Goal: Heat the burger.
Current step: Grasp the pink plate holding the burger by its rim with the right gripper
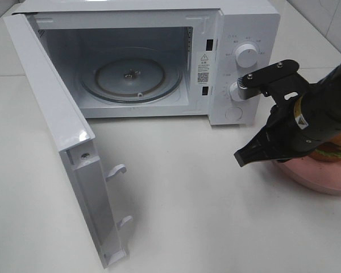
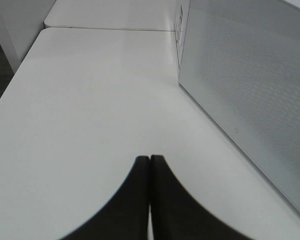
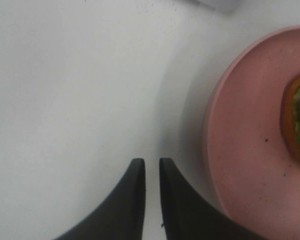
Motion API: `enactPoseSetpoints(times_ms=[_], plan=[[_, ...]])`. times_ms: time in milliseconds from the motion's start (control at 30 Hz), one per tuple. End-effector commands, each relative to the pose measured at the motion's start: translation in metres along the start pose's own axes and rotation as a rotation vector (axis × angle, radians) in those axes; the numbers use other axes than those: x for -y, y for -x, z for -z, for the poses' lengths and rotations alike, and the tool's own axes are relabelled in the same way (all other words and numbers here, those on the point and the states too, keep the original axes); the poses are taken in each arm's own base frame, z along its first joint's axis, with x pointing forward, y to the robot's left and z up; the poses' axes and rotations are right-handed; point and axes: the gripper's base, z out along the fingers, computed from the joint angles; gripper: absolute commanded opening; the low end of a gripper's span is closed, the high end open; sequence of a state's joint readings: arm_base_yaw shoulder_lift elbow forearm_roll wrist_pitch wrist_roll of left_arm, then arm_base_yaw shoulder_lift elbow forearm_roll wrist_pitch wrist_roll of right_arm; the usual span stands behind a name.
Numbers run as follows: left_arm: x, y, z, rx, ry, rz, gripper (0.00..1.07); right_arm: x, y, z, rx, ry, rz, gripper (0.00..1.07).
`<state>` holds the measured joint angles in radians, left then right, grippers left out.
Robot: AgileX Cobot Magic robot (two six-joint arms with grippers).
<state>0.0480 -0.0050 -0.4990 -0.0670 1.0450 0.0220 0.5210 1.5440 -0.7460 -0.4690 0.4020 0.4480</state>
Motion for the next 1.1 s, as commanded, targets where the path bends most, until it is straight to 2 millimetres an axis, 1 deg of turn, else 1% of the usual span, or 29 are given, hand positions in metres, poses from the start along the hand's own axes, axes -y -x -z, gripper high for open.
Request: enactPoseSetpoints(times_ms=[33,67,133,167,200,233,300,333,367,400,433,467,500,533,567,667,733,767,800,833,867,900,933,967,1000,1033,1100], plan=[[0.000,-0.001,0.002,0.025,-0.002,0.002,0.00,-0.003,0.004,0.010,-0.109,0.040,0.027,0.18],[0.000,-0.001,0.002,0.025,-0.002,0.002,0.00,-0.003,0.004,0.010,-0.109,0.040,0.027,0.18],[0.000,-0.001,0.002,0.025,-0.002,0.002,0.00,-0.006,0.013,0.018,-0.150,0.084,0.018,0.28],[0.000,-0.001,0.002,0.025,-0.002,0.002,0.00,-0.006,0.013,0.018,-0.150,0.084,0.018,0.28],[0.000,-0.001,0.002,0.025,-0.002,0.002,0.00,-0.006,0.015,0.020,-0.151,0.090,0.014,0.32],[0.000,-0.001,0.002,0.025,-0.002,0.002,0.00,-0.006,0.015,0.020,-0.151,0.090,0.014,0.32],[0.000,-0.001,0.002,0.025,-0.002,0.002,0.00,-0.005,0.022,0.022,-0.121,0.087,0.020,0.53],[0.000,-0.001,0.002,0.025,-0.002,0.002,0.00,-0.005,0.022,0.022,-0.121,0.087,0.020,0.53],[0.000,-0.001,0.002,0.025,-0.002,0.002,0.00,-0.005,0.023,0.022,-0.111,0.081,0.031,0.60],[0.000,-0.001,0.002,0.025,-0.002,0.002,0.00,-0.003,0.024,0.022,-0.100,0.070,0.040,0.71],[0.000,-0.001,0.002,0.025,-0.002,0.002,0.00,-0.003,0.024,0.022,-0.100,0.070,0.040,0.71],[0.000,-0.001,0.002,0.025,-0.002,0.002,0.00,-0.003,0.024,0.021,-0.100,0.065,0.037,0.76],[0.000,-0.001,0.002,0.025,-0.002,0.002,0.00,-0.003,0.024,0.021,-0.100,0.065,0.037,0.76],[0.000,-0.001,0.002,0.025,-0.002,0.002,0.00,-0.002,0.023,0.018,-0.111,0.054,0.043,0.81],[0.000,-0.001,0.002,0.025,-0.002,0.002,0.00,-0.002,0.023,0.014,-0.121,0.037,0.063,0.80],[0.000,-0.001,0.002,0.025,-0.002,0.002,0.00,-0.001,0.022,0.011,-0.130,0.027,0.065,0.80],[0.000,-0.001,0.002,0.025,-0.002,0.002,0.00,-0.002,0.021,-0.004,-0.170,0.008,0.071,0.75],[0.000,-0.001,0.002,0.025,-0.002,0.002,0.00,-0.002,0.021,-0.004,-0.170,0.008,0.071,0.75],[0.000,-0.001,0.002,0.025,-0.002,0.002,0.00,-0.002,0.021,-0.008,-0.182,0.006,0.072,0.75],[0.000,-0.001,0.002,0.025,-0.002,0.002,0.00,0.003,0.023,-0.016,-0.200,-0.001,0.053,0.75],[0.000,-0.001,0.002,0.025,-0.002,0.002,0.00,0.003,0.023,-0.016,-0.200,-0.001,0.053,0.75],[0.000,-0.001,0.002,0.025,-0.002,0.002,0.00,0.007,0.023,-0.021,-0.211,-0.007,0.033,0.75],[0.000,-0.001,0.002,0.025,-0.002,0.002,0.00,0.018,0.024,-0.030,-0.233,-0.022,-0.007,0.75],[0.000,-0.001,0.002,0.025,-0.002,0.002,0.00,0.018,0.024,-0.030,-0.233,-0.022,-0.007,0.75],[0.000,-0.001,0.002,0.025,-0.002,0.002,0.00,0.029,0.024,-0.037,-0.251,-0.034,-0.039,0.75],[0.000,-0.001,0.002,0.025,-0.002,0.002,0.00,0.029,0.024,-0.037,-0.251,-0.034,-0.039,0.75],[0.000,-0.001,0.002,0.025,-0.002,0.002,0.00,0.035,0.024,-0.046,-0.279,-0.027,-0.046,0.74]])
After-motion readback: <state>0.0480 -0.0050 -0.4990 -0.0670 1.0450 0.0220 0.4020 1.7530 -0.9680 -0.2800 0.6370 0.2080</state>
